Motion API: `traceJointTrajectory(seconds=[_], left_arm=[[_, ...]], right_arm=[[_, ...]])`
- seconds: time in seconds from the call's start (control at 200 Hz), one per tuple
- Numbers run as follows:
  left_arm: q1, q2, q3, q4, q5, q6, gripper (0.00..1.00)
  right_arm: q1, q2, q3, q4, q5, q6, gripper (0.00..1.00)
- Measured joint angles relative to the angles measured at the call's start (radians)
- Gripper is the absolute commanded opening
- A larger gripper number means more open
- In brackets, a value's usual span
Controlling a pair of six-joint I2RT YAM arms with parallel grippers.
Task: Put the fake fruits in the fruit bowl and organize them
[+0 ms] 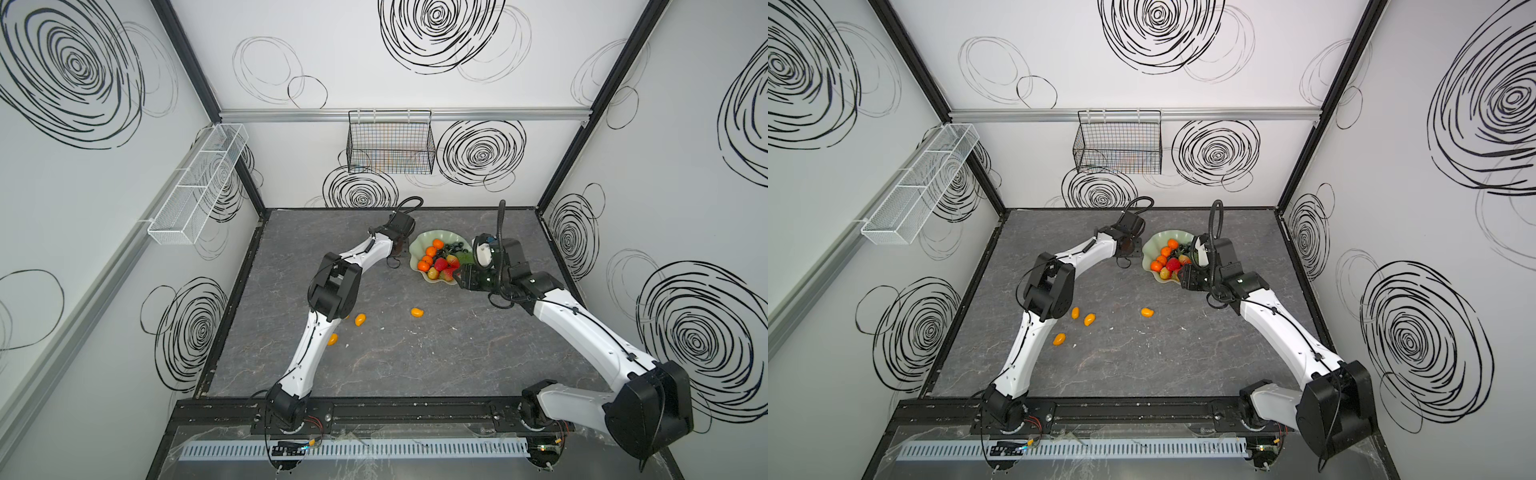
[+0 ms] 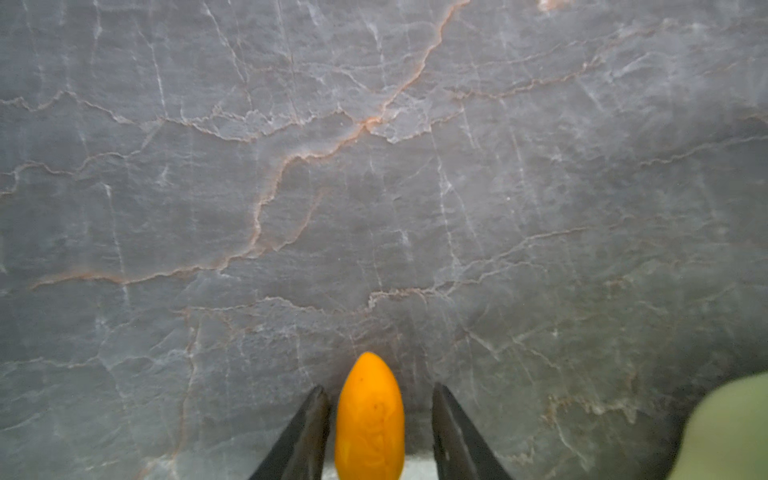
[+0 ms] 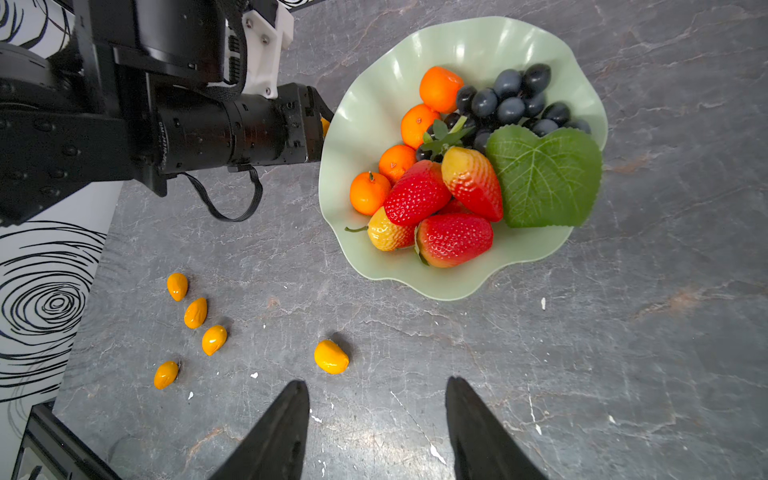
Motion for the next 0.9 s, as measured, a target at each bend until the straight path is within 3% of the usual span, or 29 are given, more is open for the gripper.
traceJointTrajectory(seconds=[0.605,0.9], left_arm=[[0.003,-0.002,-0.008,0.006,-0.001,0.01,0.29],[0.004,-0.121,-0.189,0.042,-0.008,0.01,0.27]], right_arm=[[0.0,0.0,0.0,0.0,0.0,0.0,0.57],[0.0,-0.005,0.0,0.0,-0.001,0.004,0.57]])
